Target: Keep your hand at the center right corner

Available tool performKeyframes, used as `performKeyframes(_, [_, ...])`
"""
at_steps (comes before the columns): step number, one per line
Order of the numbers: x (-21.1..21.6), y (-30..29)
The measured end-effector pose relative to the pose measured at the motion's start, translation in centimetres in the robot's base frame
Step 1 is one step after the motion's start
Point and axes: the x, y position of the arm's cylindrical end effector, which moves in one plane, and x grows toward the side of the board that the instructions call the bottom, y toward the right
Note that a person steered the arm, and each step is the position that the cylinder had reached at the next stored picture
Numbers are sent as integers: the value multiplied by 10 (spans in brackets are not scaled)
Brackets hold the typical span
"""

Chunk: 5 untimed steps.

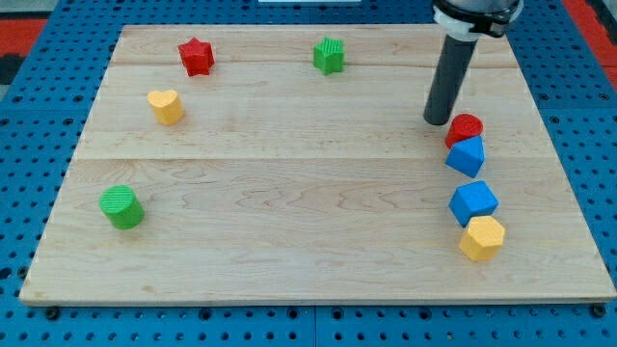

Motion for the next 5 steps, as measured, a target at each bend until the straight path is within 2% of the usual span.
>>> performKeyframes(1, [17,-34])
performKeyframes(2, [29,-28])
performKeyframes(3, [-50,-2])
performKeyframes(4, [-72,107])
performKeyframes(5, [14,162])
